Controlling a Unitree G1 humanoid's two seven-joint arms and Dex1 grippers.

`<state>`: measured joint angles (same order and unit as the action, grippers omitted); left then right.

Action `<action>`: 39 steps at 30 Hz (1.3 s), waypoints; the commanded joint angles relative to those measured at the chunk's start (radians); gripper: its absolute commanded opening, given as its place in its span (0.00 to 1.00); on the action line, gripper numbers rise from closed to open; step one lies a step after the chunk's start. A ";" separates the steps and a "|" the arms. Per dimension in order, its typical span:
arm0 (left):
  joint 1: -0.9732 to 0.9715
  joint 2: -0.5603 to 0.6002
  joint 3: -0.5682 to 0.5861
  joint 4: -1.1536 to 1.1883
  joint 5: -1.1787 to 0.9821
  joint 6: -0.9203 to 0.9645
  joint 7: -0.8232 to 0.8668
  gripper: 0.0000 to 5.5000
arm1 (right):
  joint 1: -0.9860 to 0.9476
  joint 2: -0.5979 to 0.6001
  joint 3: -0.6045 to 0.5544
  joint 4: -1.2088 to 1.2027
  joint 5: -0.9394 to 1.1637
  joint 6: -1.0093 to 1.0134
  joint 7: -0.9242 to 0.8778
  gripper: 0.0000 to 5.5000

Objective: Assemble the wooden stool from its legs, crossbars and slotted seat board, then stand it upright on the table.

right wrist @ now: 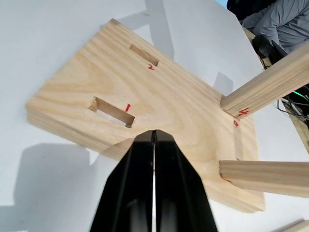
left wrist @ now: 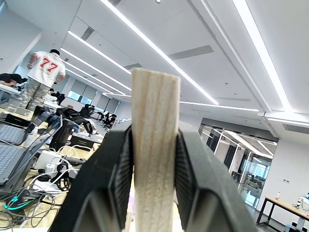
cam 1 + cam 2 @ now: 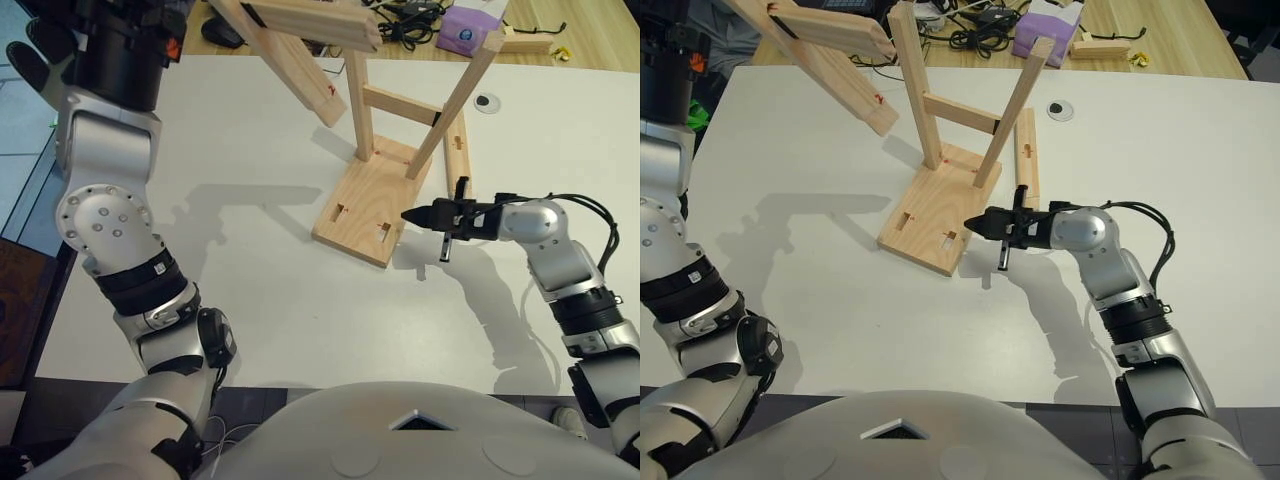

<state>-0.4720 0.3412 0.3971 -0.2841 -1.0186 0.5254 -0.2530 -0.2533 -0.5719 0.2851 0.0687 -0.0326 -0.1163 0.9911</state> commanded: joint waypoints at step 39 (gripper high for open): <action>0.474 -0.215 -0.367 -0.201 0.556 -0.281 0.093 0.19 | 0.430 -0.196 -0.262 -0.108 0.108 -0.054 -0.066 0.00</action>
<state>0.0126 0.1242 0.0268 -0.4951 -0.4821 0.2521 -0.1613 0.1876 -0.7622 0.0187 -0.0328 0.0825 -0.1724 0.9267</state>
